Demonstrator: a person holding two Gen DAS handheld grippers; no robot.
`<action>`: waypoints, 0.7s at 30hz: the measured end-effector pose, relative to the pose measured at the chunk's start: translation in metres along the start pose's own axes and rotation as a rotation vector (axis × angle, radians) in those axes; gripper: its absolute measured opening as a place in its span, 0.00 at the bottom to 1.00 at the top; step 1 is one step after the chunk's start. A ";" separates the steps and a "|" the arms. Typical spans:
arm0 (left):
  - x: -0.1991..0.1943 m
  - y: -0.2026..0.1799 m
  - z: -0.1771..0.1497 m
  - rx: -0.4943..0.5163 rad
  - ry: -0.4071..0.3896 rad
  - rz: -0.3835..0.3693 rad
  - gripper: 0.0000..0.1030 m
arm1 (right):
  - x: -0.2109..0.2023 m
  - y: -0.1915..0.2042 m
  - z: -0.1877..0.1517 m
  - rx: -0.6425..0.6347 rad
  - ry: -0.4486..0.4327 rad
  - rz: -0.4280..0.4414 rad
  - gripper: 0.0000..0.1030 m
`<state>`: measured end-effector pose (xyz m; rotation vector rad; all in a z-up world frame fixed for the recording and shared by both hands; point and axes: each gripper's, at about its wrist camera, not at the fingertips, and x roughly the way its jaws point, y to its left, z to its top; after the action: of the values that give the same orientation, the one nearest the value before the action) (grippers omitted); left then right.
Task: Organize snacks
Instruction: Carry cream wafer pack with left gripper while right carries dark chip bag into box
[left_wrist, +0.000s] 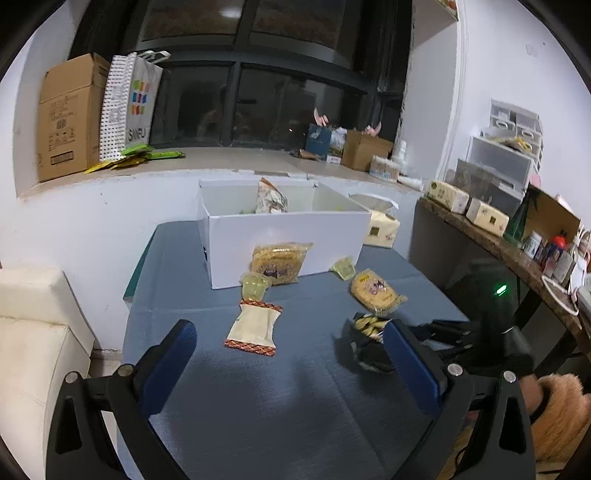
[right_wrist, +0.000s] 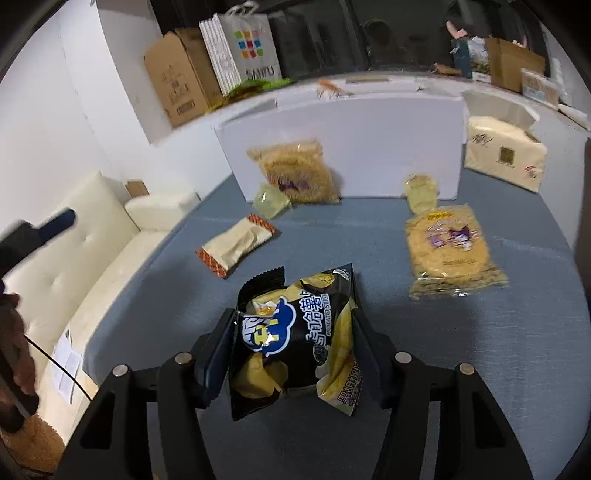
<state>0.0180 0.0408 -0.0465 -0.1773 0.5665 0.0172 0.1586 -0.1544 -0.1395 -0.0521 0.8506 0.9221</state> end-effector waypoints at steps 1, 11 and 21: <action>0.006 0.000 0.000 0.007 0.016 0.005 1.00 | -0.004 -0.001 0.000 0.006 -0.012 -0.003 0.62; 0.126 0.013 -0.002 0.081 0.272 -0.004 1.00 | -0.067 -0.017 -0.006 0.080 -0.130 -0.007 0.62; 0.191 0.036 -0.004 0.081 0.408 0.051 0.72 | -0.098 -0.035 -0.016 0.131 -0.186 -0.030 0.62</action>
<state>0.1753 0.0694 -0.1577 -0.0868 0.9767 0.0076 0.1436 -0.2490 -0.0964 0.1324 0.7337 0.8268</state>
